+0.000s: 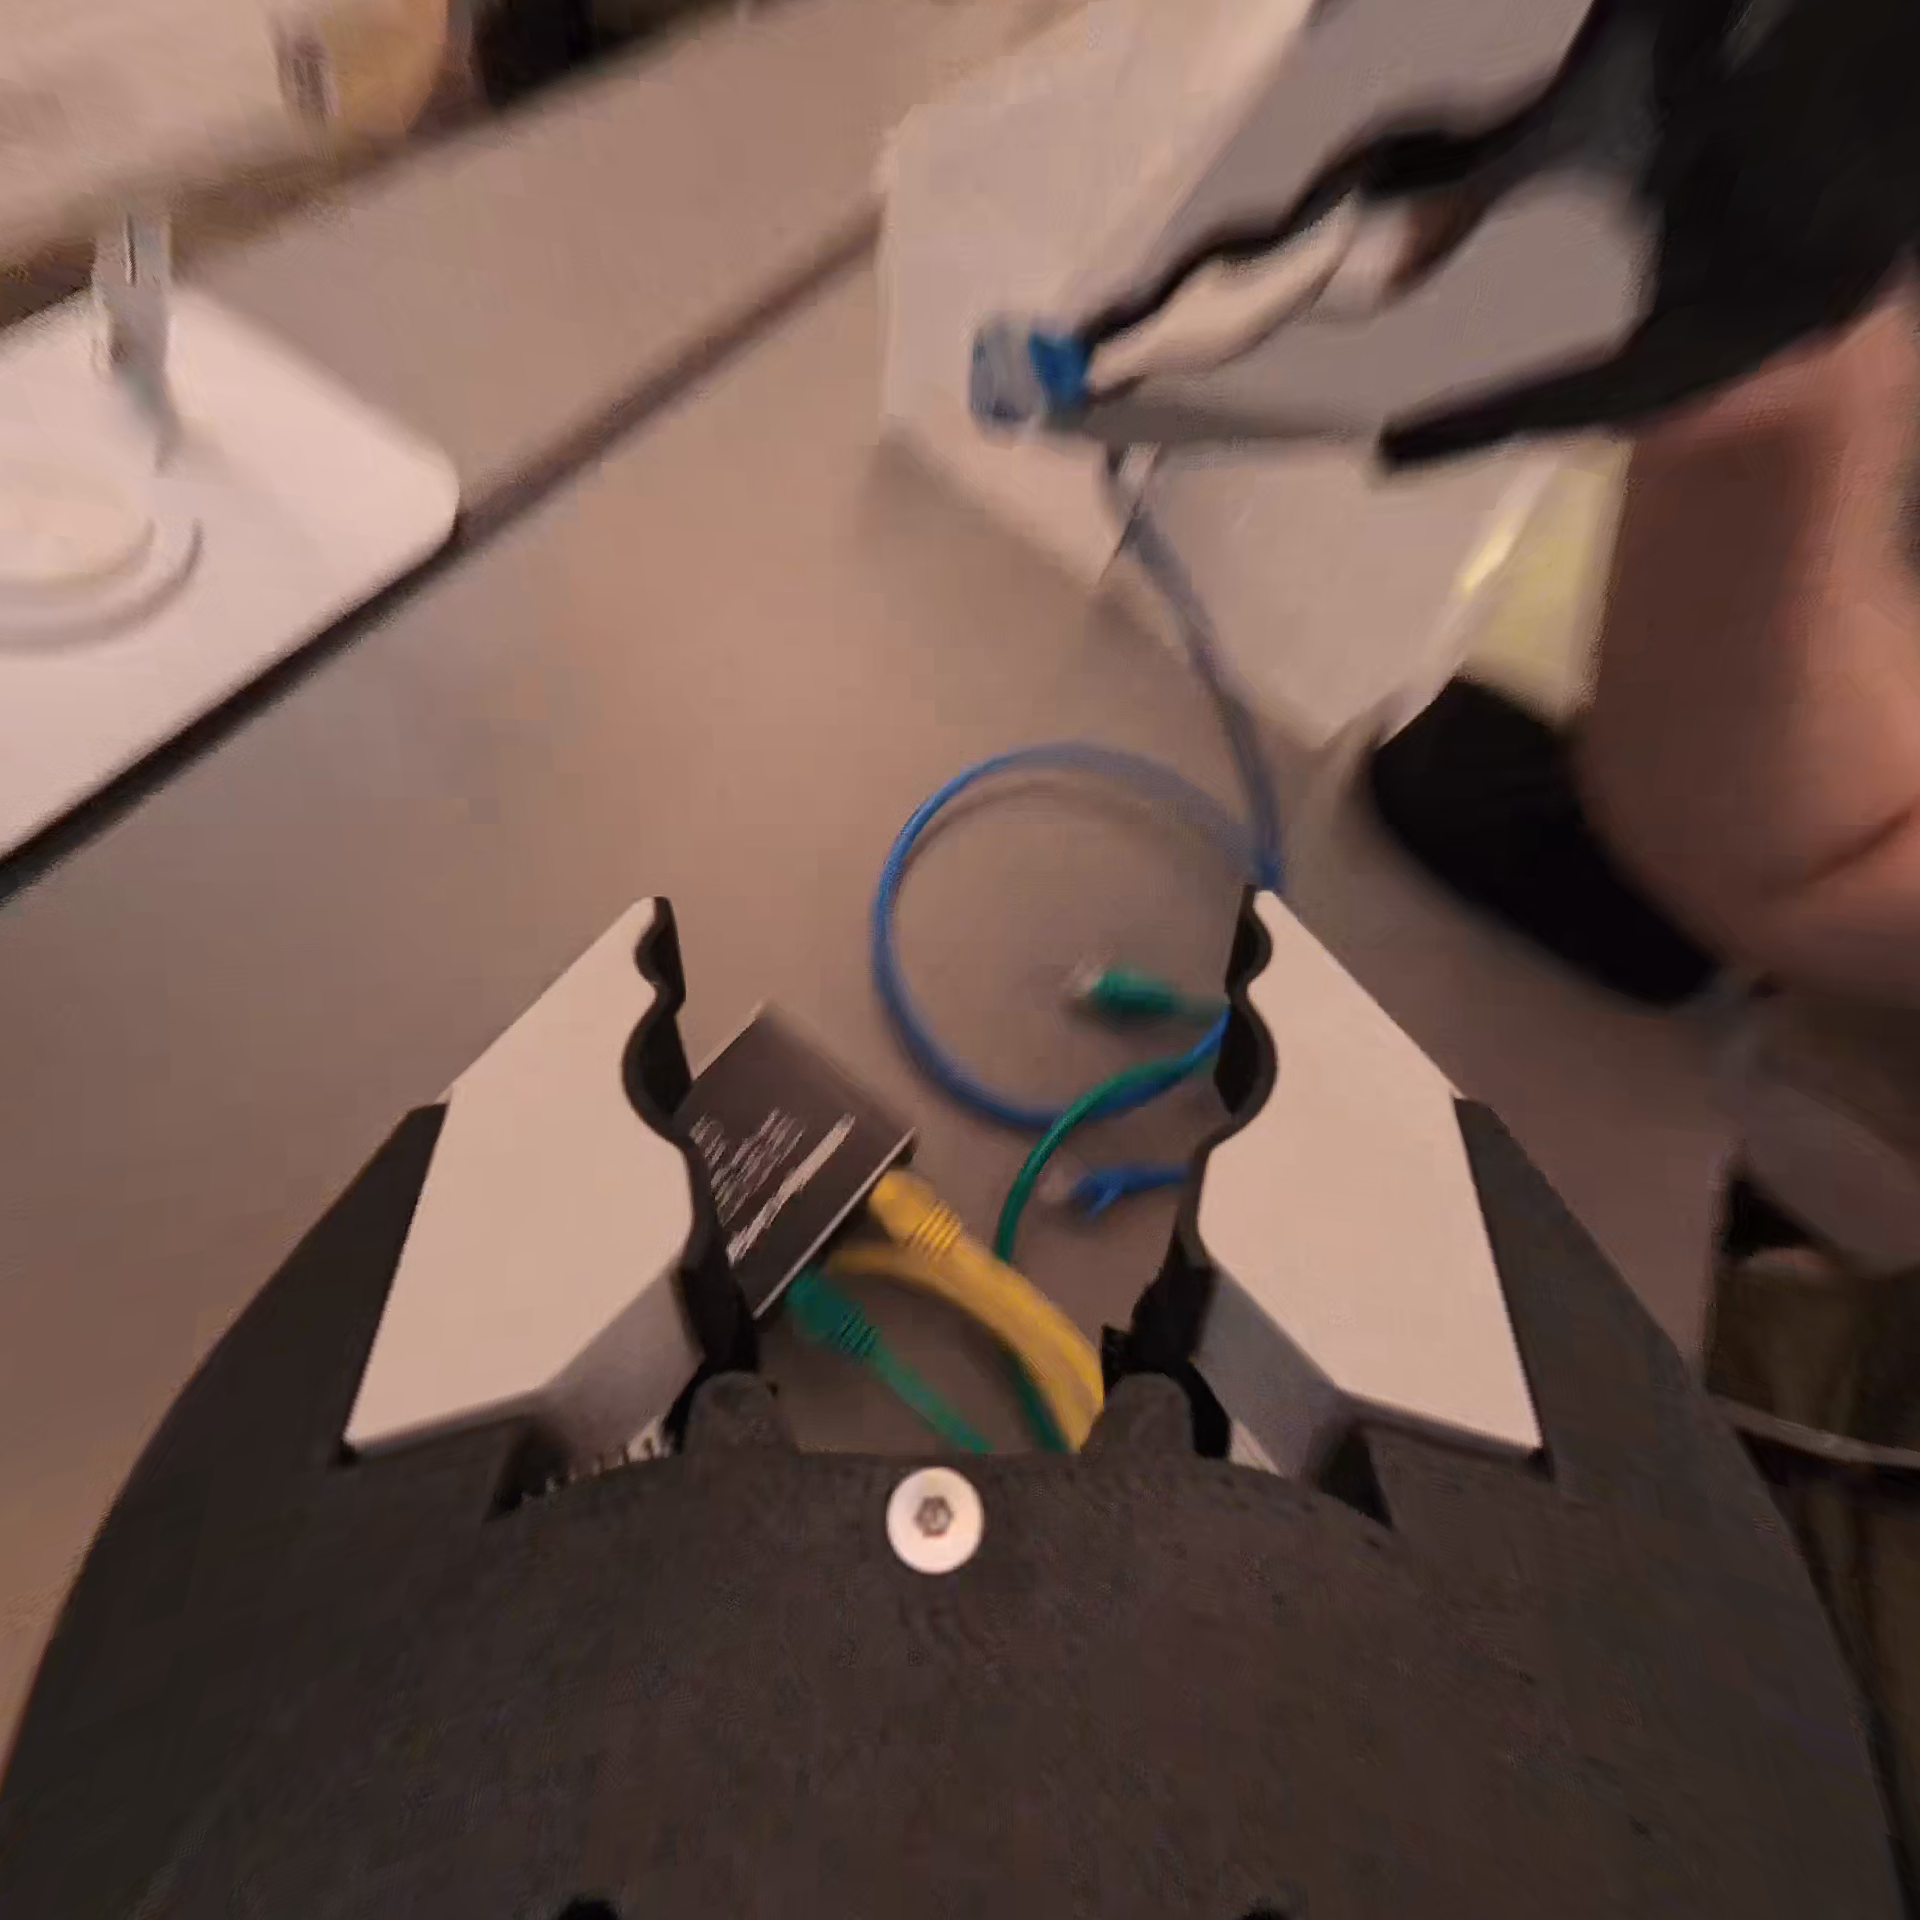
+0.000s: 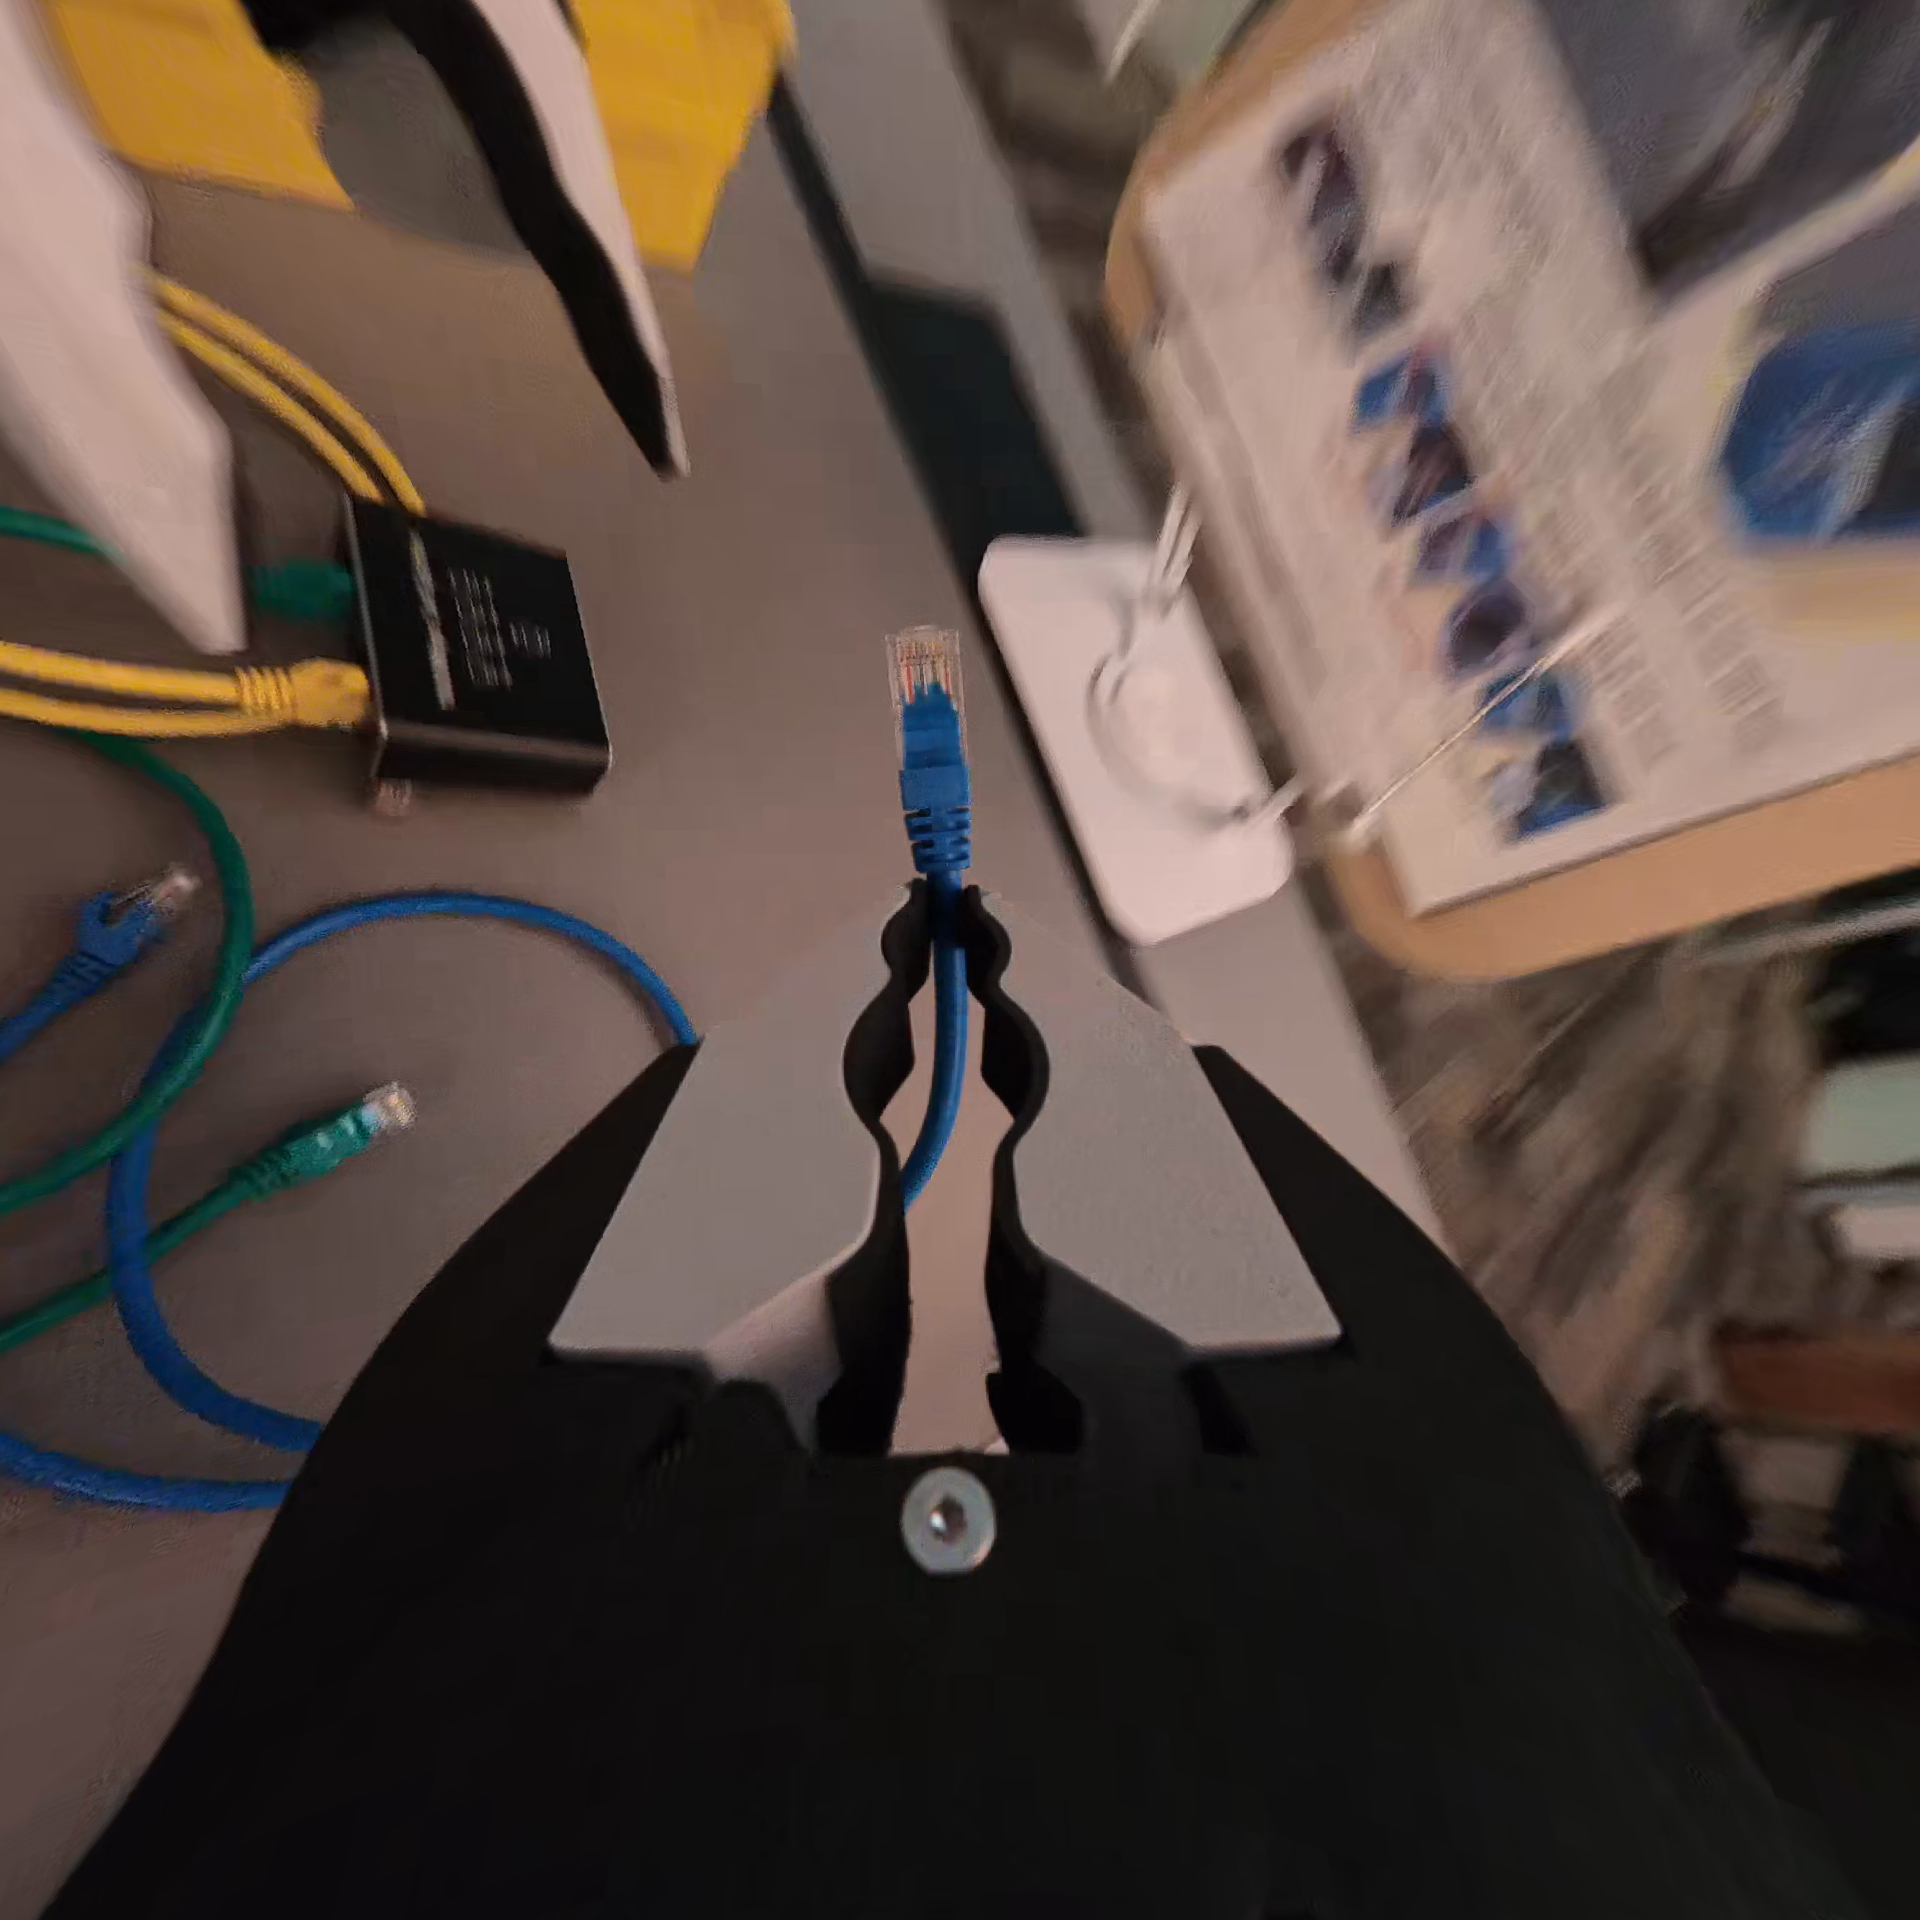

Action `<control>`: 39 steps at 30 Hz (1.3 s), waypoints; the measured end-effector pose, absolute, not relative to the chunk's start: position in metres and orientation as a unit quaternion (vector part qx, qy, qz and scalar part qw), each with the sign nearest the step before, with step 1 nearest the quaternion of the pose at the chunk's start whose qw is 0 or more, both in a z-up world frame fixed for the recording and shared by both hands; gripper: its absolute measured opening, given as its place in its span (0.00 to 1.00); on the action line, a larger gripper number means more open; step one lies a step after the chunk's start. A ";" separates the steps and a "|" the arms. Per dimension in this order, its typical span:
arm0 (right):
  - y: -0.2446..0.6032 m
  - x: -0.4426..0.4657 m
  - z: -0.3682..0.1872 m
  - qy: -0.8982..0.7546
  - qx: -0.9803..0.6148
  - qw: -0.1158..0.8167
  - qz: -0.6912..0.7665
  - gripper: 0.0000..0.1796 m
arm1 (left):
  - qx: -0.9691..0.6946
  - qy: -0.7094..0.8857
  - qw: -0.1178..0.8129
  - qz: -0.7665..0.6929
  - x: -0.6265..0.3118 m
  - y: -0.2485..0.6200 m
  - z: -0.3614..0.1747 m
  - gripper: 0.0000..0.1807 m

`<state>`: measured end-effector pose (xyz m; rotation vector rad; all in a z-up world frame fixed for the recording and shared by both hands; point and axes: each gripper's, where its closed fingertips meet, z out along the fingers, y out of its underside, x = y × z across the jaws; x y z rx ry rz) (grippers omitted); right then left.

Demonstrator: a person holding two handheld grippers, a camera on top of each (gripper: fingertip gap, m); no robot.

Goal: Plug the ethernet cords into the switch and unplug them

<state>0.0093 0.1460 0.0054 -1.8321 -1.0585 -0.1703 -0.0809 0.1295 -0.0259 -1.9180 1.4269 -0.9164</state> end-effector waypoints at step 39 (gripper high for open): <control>0.042 -0.138 0.096 -0.261 -0.593 0.322 0.691 0.24 | -0.459 0.622 0.570 -0.280 -0.124 0.062 0.114 0.07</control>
